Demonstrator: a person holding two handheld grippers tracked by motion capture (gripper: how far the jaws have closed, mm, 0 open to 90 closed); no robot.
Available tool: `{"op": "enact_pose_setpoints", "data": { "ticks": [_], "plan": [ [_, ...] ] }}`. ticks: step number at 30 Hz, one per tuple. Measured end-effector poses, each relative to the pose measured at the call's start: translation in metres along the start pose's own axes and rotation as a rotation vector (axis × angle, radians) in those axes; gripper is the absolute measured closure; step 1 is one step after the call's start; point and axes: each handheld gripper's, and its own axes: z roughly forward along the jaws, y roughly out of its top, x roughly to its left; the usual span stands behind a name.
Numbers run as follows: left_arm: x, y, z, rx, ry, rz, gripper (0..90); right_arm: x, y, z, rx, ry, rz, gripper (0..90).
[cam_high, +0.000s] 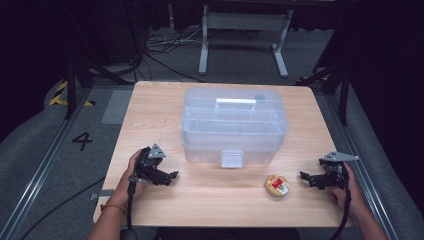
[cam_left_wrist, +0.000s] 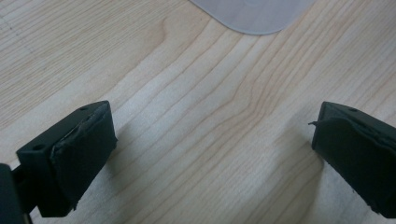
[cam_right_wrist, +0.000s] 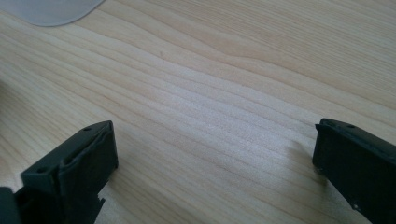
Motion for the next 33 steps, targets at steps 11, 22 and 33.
{"op": "enact_pose_setpoints", "data": {
  "ticks": [11, 22, 33],
  "plan": [
    [0.0010, -0.0045, -0.0042, 0.001, 0.000, 0.008, 0.4, 0.0005, -0.0018, -0.0019, 0.000, 0.000, 0.000, 0.3],
    [0.0029, -0.0071, -0.0063, -0.003, -0.004, 0.007, 0.5, -0.0035, -0.0038, -0.0048, 0.008, 0.018, -0.018, 0.3],
    [0.0035, -0.0071, -0.0062, -0.005, -0.005, 0.012, 0.6, -0.0036, -0.0045, -0.0055, 0.004, 0.015, -0.017, 1.3]
  ]
}}
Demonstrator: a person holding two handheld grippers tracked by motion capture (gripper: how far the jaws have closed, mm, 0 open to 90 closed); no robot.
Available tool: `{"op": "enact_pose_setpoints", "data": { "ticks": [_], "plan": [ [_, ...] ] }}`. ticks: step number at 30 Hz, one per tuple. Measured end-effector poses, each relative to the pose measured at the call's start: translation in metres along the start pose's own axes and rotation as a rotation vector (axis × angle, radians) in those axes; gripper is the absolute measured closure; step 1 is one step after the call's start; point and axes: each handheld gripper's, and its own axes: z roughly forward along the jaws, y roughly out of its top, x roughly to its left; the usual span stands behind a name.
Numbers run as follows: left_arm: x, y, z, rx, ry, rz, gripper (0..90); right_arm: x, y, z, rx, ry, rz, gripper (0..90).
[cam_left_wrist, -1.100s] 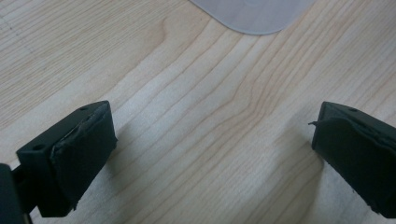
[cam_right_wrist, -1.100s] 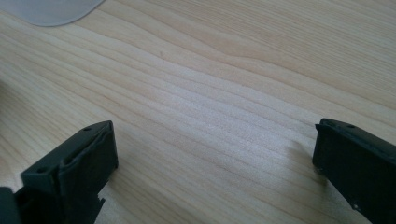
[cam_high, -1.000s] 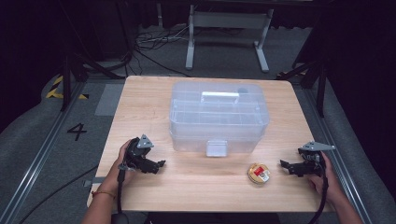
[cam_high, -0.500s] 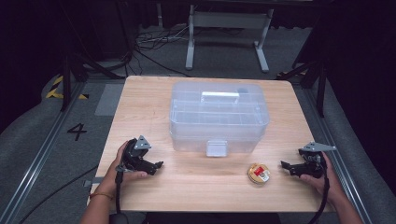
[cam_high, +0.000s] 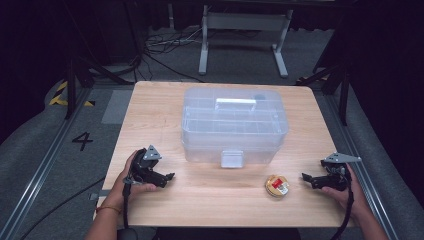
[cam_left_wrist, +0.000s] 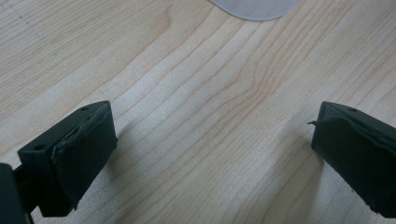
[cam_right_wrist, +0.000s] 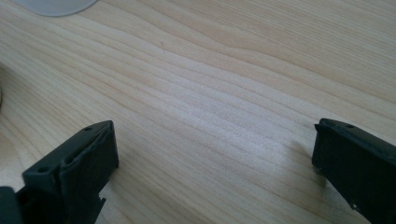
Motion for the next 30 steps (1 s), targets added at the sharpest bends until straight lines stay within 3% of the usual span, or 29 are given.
{"op": "enact_pose_setpoints", "data": {
  "ticks": [2, 4, 6, 13, 23, 26, 30],
  "plan": [
    [0.000, 0.000, 0.000, 0.000, 0.002, 0.001, 0.6, -0.001, 0.000, -0.002, -0.006, -0.004, 0.002, 7.4],
    [0.000, 0.000, 0.000, 0.000, 0.003, -0.001, 0.6, -0.003, 0.000, -0.005, -0.026, 0.001, -0.004, 19.1],
    [0.000, 0.000, 0.000, 0.001, 0.001, -0.001, 0.6, -0.004, 0.000, -0.007, -0.032, -0.015, 0.002, 15.3],
    [0.000, 0.000, 0.000, 0.001, 0.001, -0.001, 0.5, -0.002, 0.007, -0.021, -0.077, -0.037, -0.009, 17.1],
    [0.000, 0.000, 0.000, 0.000, 0.000, -0.002, 0.5, 0.013, 0.027, -0.047, -0.160, -0.047, -0.083, 19.8],
    [0.000, 0.000, 0.000, 0.000, 0.002, 0.001, 0.5, 0.017, 0.034, -0.056, -0.180, -0.023, -0.093, 23.4],
    [0.000, 0.000, 0.000, 0.000, 0.003, -0.002, 0.5, 0.025, 0.049, -0.070, -0.221, -0.042, -0.111, 24.6]
  ]
}}
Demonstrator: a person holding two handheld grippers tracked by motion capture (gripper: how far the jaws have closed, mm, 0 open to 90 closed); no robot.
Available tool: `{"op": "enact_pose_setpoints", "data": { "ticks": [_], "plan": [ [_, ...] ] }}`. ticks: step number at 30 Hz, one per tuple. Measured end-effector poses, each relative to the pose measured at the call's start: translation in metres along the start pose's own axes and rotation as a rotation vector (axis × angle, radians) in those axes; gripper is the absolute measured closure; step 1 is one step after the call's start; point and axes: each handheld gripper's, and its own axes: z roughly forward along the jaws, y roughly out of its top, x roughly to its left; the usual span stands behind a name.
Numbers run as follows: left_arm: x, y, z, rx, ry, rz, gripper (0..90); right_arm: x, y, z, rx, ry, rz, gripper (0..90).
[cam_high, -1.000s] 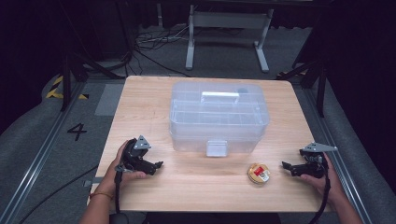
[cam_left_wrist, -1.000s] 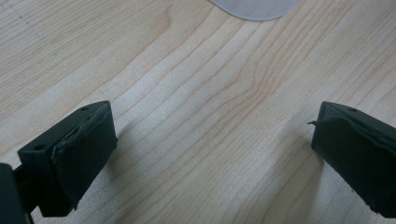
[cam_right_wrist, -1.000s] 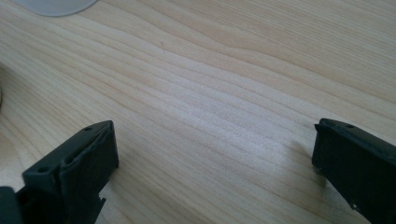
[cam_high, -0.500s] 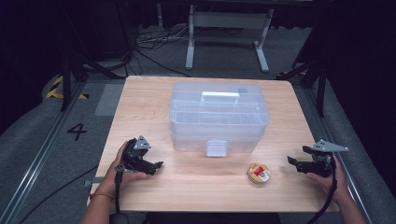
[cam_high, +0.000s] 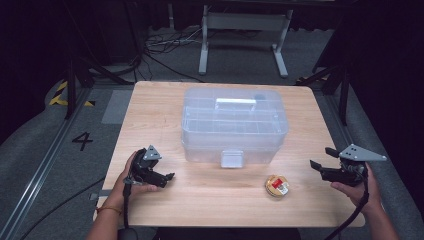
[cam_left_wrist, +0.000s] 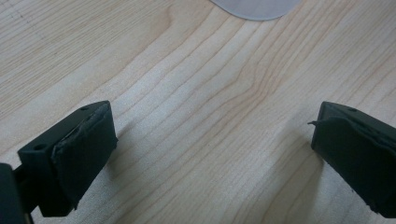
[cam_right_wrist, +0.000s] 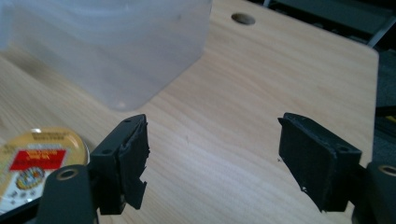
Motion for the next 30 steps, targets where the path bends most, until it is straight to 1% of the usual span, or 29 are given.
{"op": "enact_pose_setpoints", "data": {
  "ticks": [2, 5, 6, 7, 8, 9, 10, 11, 12, 13, 14, 15, 16, 17, 18, 19, 20, 21, 22, 24, 26, 28, 29, 30],
  "plan": [
    [0.000, 0.000, 0.000, 0.006, -0.001, -0.004, 0.5, 0.001, 0.008, -0.005, -0.020, 0.003, -0.002, 25.1],
    [-0.001, 0.002, -0.001, 0.022, 0.006, -0.015, 0.8, 0.001, 0.021, -0.009, -0.040, -0.003, 0.010, 25.2],
    [-0.001, 0.003, -0.001, 0.026, 0.007, -0.017, 2.1, 0.000, 0.029, -0.009, -0.027, -0.015, -0.020, 25.2],
    [-0.001, 0.004, -0.001, 0.023, 0.003, -0.024, 4.2, -0.001, 0.034, -0.009, -0.023, -0.028, -0.033, 25.2],
    [-0.001, 0.005, -0.002, 0.017, 0.004, -0.024, 7.4, -0.003, 0.043, -0.009, -0.027, -0.019, -0.031, 25.1],
    [-0.001, 0.006, -0.003, 0.011, 0.001, -0.023, 14.2, -0.004, 0.049, -0.009, -0.036, -0.010, -0.033, 25.4],
    [-0.001, 0.007, -0.004, -0.001, -0.004, -0.019, 21.1, -0.005, 0.054, -0.009, -0.044, -0.013, -0.038, 25.5],
    [-0.003, 0.007, -0.004, 0.005, -0.008, -0.018, 20.6, -0.006, 0.061, -0.010, -0.057, -0.016, -0.040, 25.5],
    [-0.004, 0.008, -0.004, 0.004, -0.006, -0.019, 15.0, -0.007, 0.066, -0.009, -0.068, -0.008, -0.036, 25.9],
    [-0.004, 0.009, -0.004, -0.003, -0.010, -0.016, 16.0, -0.008, 0.071, -0.009, -0.075, -0.004, -0.039, 27.1],
    [-0.004, 0.010, -0.005, -0.001, -0.007, -0.013, 19.7, -0.008, 0.076, -0.008, -0.076, -0.008, -0.046, 27.5],
    [-0.005, 0.011, -0.005, -0.002, -0.004, -0.010, 19.7, -0.009, 0.079, -0.007, -0.077, -0.006, -0.050, 29.3],
    [-0.006, 0.013, -0.007, -0.007, 0.003, -0.009, 16.2, -0.009, 0.083, -0.006, -0.086, -0.003, -0.055, 34.9],
    [-0.006, 0.014, -0.008, -0.015, 0.004, -0.006, 15.5, -0.008, 0.086, -0.005, -0.096, -0.005, -0.068, 37.9],
    [-0.007, 0.016, -0.010, -0.021, 0.008, 0.004, 18.1, -0.007, 0.090, -0.003, -0.100, 0.000, -0.078, 37.7],
    [-0.009, 0.018, -0.012, -0.036, 0.018, 0.007, 18.0, -0.007, 0.093, -0.002, -0.096, 0.013, -0.086, 37.8],
    [-0.010, 0.020, -0.014, -0.050, 0.017, 0.005, 17.0, -0.005, 0.097, 0.000, -0.093, 0.020, -0.093, 38.0],
    [-0.012, 0.022, -0.016, -0.058, 0.026, 0.008, 17.0, -0.003, 0.101, 0.002, -0.092, 0.017, -0.101, 38.0],
    [-0.014, 0.026, -0.019, -0.072, 0.041, 0.026, 17.5, -0.002, 0.104, 0.004, -0.089, 0.019, -0.111, 37.8],
    [-0.019, 0.031, -0.022, -0.094, 0.066, 0.043, 18.5, 0.002, 0.115, 0.009, -0.086, 0.028, -0.122, 37.6],
    [-0.023, 0.036, -0.026, -0.127, 0.049, 0.039, 18.4, 0.007, 0.123, 0.014, -0.083, 0.049, -0.131, 37.6],
    [-0.026, 0.041, -0.028, -0.138, 0.042, 0.053, 18.3, 0.012, 0.132, 0.019, -0.076, 0.057, -0.148, 38.2],
    [-0.027, 0.043, -0.029, -0.145, 0.042, 0.055, 18.3, 0.014, 0.136, 0.021, -0.078, 0.062, -0.153, 40.6],
    [-0.028, 0.045, -0.030, -0.158, 0.043, 0.058, 18.3, 0.016, 0.140, 0.023, -0.083, 0.068, -0.165, 45.5]
  ]
}}
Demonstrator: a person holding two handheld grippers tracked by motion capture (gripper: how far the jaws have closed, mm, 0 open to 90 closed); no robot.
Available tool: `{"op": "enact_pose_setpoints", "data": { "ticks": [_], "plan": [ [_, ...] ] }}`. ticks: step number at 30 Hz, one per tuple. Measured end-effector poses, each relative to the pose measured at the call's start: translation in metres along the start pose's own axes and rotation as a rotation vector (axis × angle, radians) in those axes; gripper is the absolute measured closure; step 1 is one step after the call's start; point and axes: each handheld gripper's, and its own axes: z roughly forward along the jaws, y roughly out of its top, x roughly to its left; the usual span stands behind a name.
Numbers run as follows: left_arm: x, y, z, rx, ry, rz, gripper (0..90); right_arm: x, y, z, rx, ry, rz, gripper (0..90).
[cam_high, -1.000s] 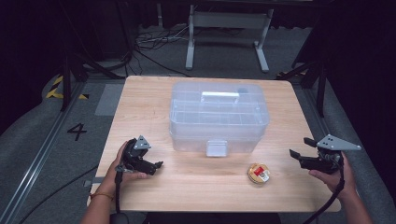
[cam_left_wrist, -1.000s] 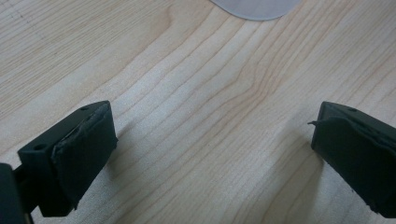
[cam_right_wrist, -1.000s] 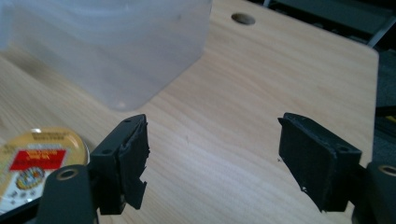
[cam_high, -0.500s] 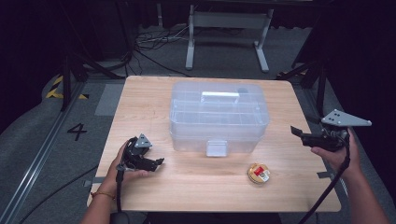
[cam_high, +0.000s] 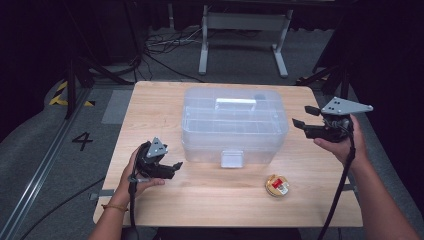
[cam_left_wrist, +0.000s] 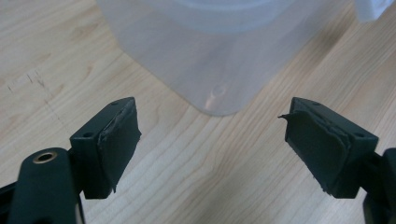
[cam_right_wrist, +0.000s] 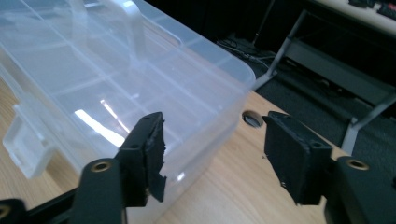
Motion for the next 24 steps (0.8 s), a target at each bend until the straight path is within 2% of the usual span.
{"op": "enact_pose_setpoints", "data": {
  "ticks": [2, 4, 8, 11, 14, 19, 24],
  "plan": [
    [0.001, 0.005, -0.001, -0.006, 0.000, 0.002, 18.2, 0.003, 0.010, 0.008, -0.004, 0.036, -0.004, 46.5],
    [0.003, 0.011, -0.004, -0.020, -0.008, -0.007, 18.1, 0.005, 0.018, 0.015, 0.007, 0.034, -0.021, 45.7],
    [0.003, 0.023, -0.008, 0.004, -0.017, 0.026, 18.6, 0.011, 0.032, 0.028, 0.019, 0.056, -0.047, 46.6],
    [0.004, 0.032, -0.005, 0.003, -0.022, 0.022, 17.6, 0.015, 0.042, 0.039, 0.050, 0.062, -0.080, 49.4],
    [0.002, 0.037, -0.001, -0.011, -0.020, 0.029, 17.1, 0.017, 0.050, 0.047, 0.048, 0.095, -0.081, 50.6],
    [-0.001, 0.041, 0.007, -0.003, -0.026, 0.043, 16.3, 0.022, 0.060, 0.061, 0.076, 0.101, -0.085, 51.5],
    [0.003, 0.042, 0.014, -0.002, -0.031, 0.033, 16.1, 0.026, 0.069, 0.072, 0.089, 0.121, -0.091, 52.5]
  ]
}}
